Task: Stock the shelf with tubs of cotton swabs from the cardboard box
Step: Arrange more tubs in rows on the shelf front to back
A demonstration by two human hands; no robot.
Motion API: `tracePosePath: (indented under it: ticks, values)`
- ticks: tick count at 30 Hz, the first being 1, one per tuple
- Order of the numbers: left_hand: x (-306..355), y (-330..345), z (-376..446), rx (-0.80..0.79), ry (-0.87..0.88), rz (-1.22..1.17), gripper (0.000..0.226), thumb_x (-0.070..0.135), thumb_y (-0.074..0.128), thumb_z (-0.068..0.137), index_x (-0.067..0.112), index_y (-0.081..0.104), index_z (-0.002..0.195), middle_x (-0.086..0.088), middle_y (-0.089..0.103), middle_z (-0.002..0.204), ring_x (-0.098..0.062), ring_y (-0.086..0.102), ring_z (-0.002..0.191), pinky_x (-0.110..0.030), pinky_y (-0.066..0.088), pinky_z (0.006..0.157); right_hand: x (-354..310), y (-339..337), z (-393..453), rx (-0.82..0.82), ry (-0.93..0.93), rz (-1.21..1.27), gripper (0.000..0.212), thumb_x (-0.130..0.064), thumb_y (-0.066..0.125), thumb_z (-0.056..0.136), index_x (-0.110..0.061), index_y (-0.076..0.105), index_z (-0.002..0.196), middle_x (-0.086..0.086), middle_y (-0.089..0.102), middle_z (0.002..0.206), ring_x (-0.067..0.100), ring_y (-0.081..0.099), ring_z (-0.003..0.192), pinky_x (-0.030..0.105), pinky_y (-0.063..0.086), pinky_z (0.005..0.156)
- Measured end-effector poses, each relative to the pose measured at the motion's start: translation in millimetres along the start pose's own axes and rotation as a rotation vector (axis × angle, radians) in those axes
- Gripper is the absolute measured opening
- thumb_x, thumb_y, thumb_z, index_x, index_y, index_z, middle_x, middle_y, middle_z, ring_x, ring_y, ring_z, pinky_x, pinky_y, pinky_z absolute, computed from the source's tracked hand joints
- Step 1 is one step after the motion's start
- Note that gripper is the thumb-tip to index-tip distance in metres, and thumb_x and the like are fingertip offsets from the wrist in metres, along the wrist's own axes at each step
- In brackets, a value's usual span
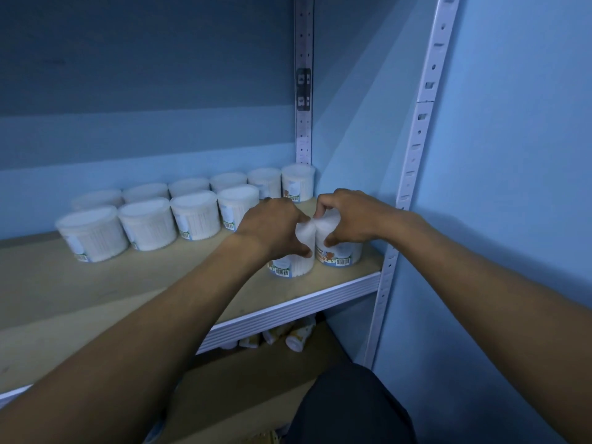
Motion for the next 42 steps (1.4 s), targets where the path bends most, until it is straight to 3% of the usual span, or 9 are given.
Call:
tracePosePath:
  ticks: [7, 13, 17, 22, 28, 33, 35, 38, 42]
  values:
    - [6, 0, -3, -0.037, 0.018, 0.047, 0.073, 0.060, 0.077, 0.070, 0.029, 0.059, 0.133, -0.007, 0.059, 0.117, -0.029, 0.056, 0.111, -0.041, 0.052, 0.087, -4, -3, -13, -0.082, -0.027, 0.004, 0.054, -0.032, 0.086, 0.072, -0.032, 0.056, 0.117, -0.003, 0.048, 0.118, 0.020, 0.051, 0.106, 0.033, 0.046, 0.087]
    - [-2, -7, 5, -0.236, -0.007, 0.046, 0.099, 0.070, 0.073, 0.066, 0.030, 0.037, 0.150, -0.003, 0.043, 0.149, -0.028, 0.039, 0.136, -0.044, 0.040, 0.108, -5, -28, -12, -0.063, 0.014, -0.049, 0.058, -0.052, 0.080, 0.075, -0.036, 0.058, 0.126, 0.001, 0.055, 0.134, 0.021, 0.052, 0.120, 0.032, 0.042, 0.096]
    - [-12, -8, 5, -0.393, -0.053, 0.016, 0.095, 0.069, 0.069, 0.072, 0.034, 0.032, 0.151, 0.006, 0.030, 0.159, -0.019, 0.034, 0.143, -0.037, 0.033, 0.114, -7, -30, -6, -0.153, 0.097, -0.201, 0.069, -0.067, 0.072, 0.076, -0.036, 0.054, 0.134, -0.001, 0.050, 0.144, 0.024, 0.048, 0.128, 0.035, 0.043, 0.100]
    - [-16, -9, 3, -0.435, -0.100, -0.138, 0.080, 0.047, 0.077, 0.077, 0.031, 0.042, 0.148, 0.005, 0.039, 0.152, -0.012, 0.067, 0.082, -0.023, 0.052, 0.079, -12, -25, 2, -0.252, 0.114, -0.245, 0.054, -0.058, 0.077, 0.076, -0.033, 0.063, 0.122, -0.003, 0.052, 0.138, 0.024, 0.053, 0.119, 0.039, 0.051, 0.097]
    - [-8, -10, 2, -0.419, -0.146, -0.165, 0.085, 0.058, 0.082, 0.067, 0.026, 0.051, 0.139, 0.001, 0.049, 0.141, -0.022, 0.074, 0.085, -0.034, 0.059, 0.084, -10, -26, 3, -0.315, 0.100, -0.201, 0.048, -0.045, 0.084, 0.074, -0.038, 0.062, 0.116, -0.004, 0.051, 0.129, 0.023, 0.055, 0.112, 0.032, 0.053, 0.089]
    - [-1, -13, -7, -0.357, -0.169, -0.088, 0.083, 0.070, 0.073, 0.068, 0.023, 0.050, 0.131, -0.002, 0.055, 0.125, -0.020, 0.072, 0.069, -0.031, 0.055, 0.071, -7, -27, -6, -0.391, 0.079, -0.208, 0.052, -0.036, 0.084, 0.076, -0.042, 0.057, 0.120, -0.005, 0.050, 0.139, 0.022, 0.052, 0.120, 0.040, 0.047, 0.103]
    - [-3, -10, -6, -0.359, -0.158, -0.062, 0.094, 0.076, 0.068, 0.067, 0.023, 0.042, 0.140, -0.003, 0.054, 0.132, -0.021, 0.070, 0.080, -0.032, 0.054, 0.074, -8, -28, -9, -0.403, 0.076, -0.194, 0.054, -0.036, 0.084, 0.077, -0.042, 0.057, 0.123, -0.005, 0.048, 0.143, 0.022, 0.050, 0.125, 0.039, 0.045, 0.105]
    - [-8, -12, -1, -0.364, -0.118, -0.066, 0.113, 0.082, 0.065, 0.063, 0.028, 0.026, 0.154, 0.001, 0.033, 0.157, -0.023, 0.044, 0.136, -0.037, 0.041, 0.107, -8, -33, -4, -0.355, 0.088, -0.184, 0.058, -0.049, 0.082, 0.076, -0.043, 0.055, 0.126, -0.004, 0.046, 0.144, 0.024, 0.050, 0.127, 0.039, 0.047, 0.104]
    - [-9, -12, 1, -0.420, -0.086, -0.171, 0.104, 0.070, 0.072, 0.069, 0.030, 0.027, 0.154, 0.008, 0.030, 0.159, -0.018, 0.037, 0.141, -0.033, 0.037, 0.110, -1, -27, 6, -0.370, 0.156, -0.177, 0.062, -0.056, 0.083, 0.071, -0.044, 0.057, 0.126, -0.002, 0.042, 0.142, 0.029, 0.055, 0.120, 0.039, 0.058, 0.090]
Point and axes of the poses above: each hand's wrist, its own z-axis towards the middle knuckle, its own y-axis out of the palm, x = y × z, the point moved 8 cm from there along z, towards the middle knuckle
